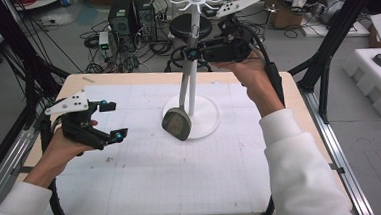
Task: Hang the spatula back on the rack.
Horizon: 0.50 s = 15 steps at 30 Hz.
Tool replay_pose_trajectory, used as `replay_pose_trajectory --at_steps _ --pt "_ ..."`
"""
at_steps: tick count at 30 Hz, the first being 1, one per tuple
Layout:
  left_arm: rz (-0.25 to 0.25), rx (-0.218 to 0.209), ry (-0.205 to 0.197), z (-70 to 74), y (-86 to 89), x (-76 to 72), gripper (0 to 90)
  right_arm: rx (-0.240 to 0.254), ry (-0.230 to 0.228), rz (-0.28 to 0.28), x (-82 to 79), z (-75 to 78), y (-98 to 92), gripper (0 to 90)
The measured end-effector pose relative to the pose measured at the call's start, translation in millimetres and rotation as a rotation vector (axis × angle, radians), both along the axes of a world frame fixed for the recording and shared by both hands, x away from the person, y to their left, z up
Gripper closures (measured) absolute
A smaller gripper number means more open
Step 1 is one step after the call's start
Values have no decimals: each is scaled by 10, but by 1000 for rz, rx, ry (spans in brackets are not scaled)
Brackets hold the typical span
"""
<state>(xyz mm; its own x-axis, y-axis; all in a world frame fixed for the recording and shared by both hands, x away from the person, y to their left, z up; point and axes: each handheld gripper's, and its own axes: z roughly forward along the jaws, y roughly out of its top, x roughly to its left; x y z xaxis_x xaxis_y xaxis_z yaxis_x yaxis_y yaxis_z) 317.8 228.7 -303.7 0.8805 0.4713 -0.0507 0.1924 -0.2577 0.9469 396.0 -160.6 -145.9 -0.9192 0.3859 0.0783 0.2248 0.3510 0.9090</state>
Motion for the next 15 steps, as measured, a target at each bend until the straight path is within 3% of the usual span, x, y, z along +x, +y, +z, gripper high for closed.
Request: replay_pose_trajectory --at_steps 15 --pt "40 -24 6 -289 253 -169 17 -21 9 10 199 130 -81 752"
